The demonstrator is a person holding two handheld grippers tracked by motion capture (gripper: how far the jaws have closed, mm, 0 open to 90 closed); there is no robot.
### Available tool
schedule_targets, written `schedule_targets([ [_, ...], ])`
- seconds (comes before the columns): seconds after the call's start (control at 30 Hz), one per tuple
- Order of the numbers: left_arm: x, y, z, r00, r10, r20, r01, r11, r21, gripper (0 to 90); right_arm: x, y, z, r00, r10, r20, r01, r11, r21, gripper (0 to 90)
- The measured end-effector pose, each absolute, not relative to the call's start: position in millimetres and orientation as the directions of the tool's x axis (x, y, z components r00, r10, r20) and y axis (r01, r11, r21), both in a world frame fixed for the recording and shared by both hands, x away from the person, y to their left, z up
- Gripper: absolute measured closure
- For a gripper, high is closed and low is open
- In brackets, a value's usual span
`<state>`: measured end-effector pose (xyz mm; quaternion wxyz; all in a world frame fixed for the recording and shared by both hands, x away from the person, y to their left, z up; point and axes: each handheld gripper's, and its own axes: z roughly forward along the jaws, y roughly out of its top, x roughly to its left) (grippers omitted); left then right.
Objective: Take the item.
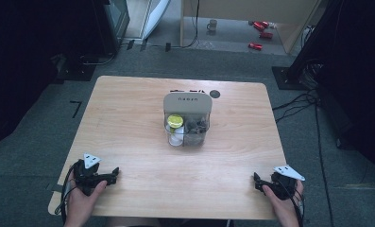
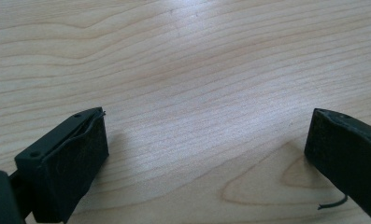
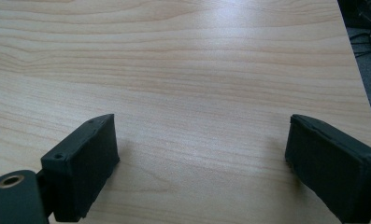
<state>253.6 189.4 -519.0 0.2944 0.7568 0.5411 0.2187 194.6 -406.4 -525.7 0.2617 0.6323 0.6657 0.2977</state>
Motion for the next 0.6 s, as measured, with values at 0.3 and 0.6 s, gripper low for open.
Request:
schedule_targets([
  [0.3,253.6,189.4,-519.0,0.319,0.948,0.013,0.69,-0.241,0.682,0.0,194.8,-404.3,-523.3,-0.061,0.998,0.021,0.685,0.027,0.728,9.6],
  [0.6,253.6,189.4,-519.0,0.319,0.948,0.012,0.69,-0.241,0.682,0.0,207.7,-389.9,-490.4,-0.068,0.996,0.055,0.615,-0.002,0.788,13.4],
])
